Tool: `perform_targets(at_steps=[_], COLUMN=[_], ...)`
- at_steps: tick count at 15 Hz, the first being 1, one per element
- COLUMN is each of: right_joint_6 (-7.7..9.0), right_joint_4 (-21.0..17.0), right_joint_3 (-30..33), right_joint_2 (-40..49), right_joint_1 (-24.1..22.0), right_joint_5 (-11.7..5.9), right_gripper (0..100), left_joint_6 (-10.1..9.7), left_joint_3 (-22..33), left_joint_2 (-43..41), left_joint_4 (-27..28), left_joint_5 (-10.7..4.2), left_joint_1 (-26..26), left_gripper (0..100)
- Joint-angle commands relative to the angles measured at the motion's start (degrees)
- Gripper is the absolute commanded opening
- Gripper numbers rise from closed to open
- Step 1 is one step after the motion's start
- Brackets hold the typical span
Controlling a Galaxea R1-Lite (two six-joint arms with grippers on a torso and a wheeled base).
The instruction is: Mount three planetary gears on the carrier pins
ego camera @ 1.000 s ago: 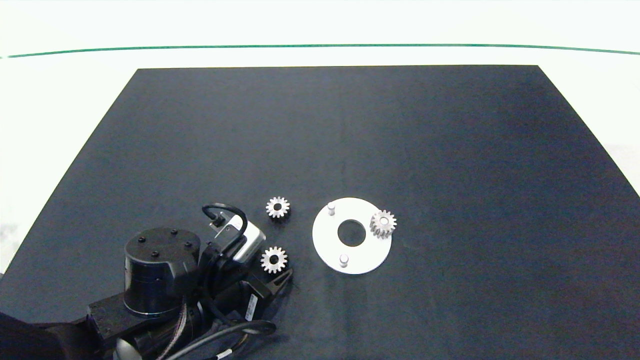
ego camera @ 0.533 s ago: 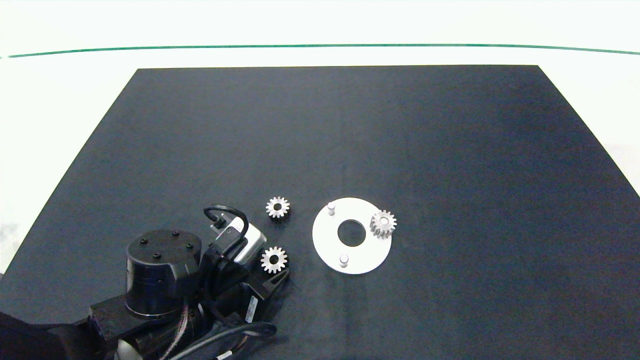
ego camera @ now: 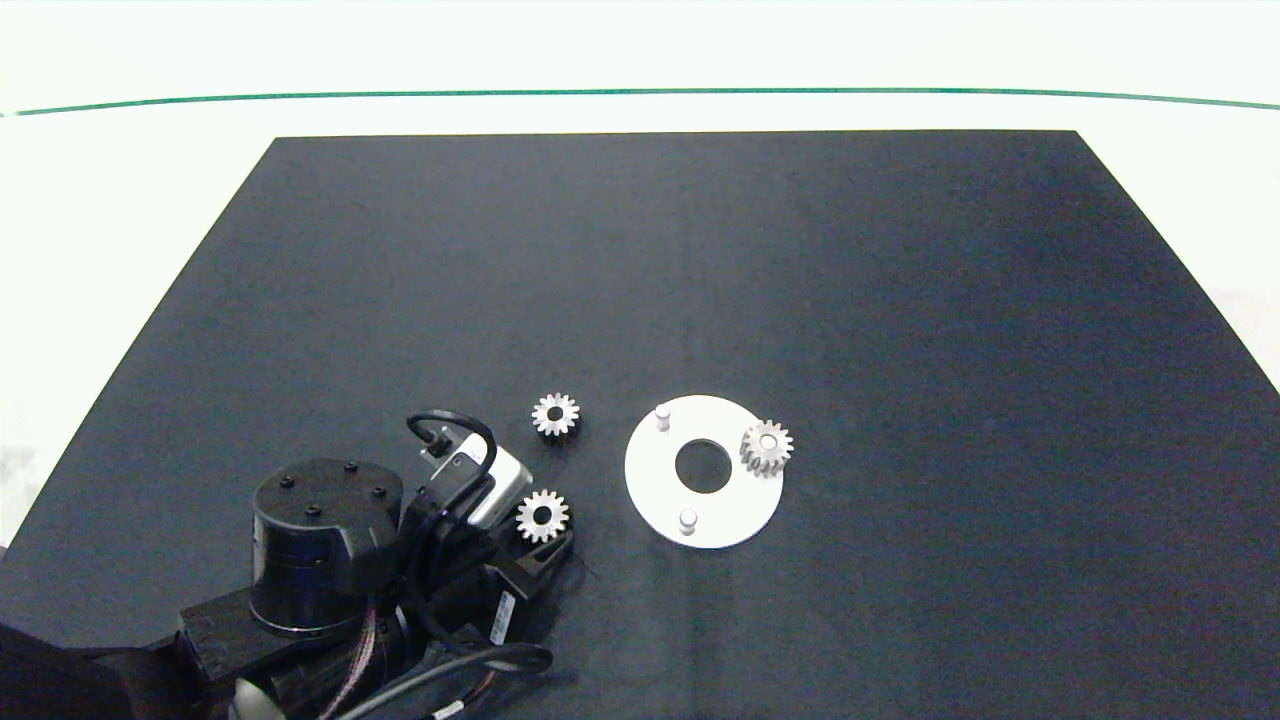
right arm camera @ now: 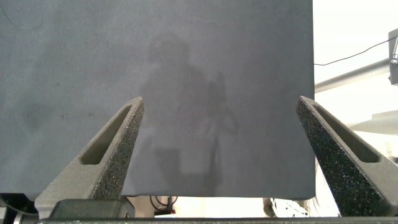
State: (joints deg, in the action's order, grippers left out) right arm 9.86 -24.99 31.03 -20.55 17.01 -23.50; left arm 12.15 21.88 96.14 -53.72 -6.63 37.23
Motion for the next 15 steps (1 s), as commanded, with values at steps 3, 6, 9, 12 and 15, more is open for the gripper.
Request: perform_targets(at_steps=[3, 6, 9, 12, 15], right_joint_6=[0.07, 0.07, 0.07, 0.07, 0.07], right_joint_4=[-0.15, -0.15, -0.15, -0.15, -0.15], right_joint_3=[0.0, -0.09, 0.0, 0.0, 0.0], right_joint_2=[0.07, 0.07, 0.07, -0.1, -0.1], right_joint_1=[-0.04, -0.04, -0.04, -0.04, -0.04], right_joint_5=[-0.14, -0.14, -0.14, -0.14, -0.14], right_gripper=[100, 100, 100, 100, 100], left_joint_6=[0.06, 0.15, 0.15, 0.15, 0.33], left_joint_3=[-0.17, -0.17, -0.17, -0.26, -0.17], left_joint_2=[-0.07, 0.02, -0.07, -0.16, -2.44], left_joint_4=[-0.33, -0.33, -0.33, -0.33, -0.15], left_joint_5=[-0.05, -0.14, -0.14, -0.14, -0.22], left_joint_1=[0.04, 0.04, 0.04, -0.05, 0.48], left_gripper=[31, 25, 19, 13, 10])
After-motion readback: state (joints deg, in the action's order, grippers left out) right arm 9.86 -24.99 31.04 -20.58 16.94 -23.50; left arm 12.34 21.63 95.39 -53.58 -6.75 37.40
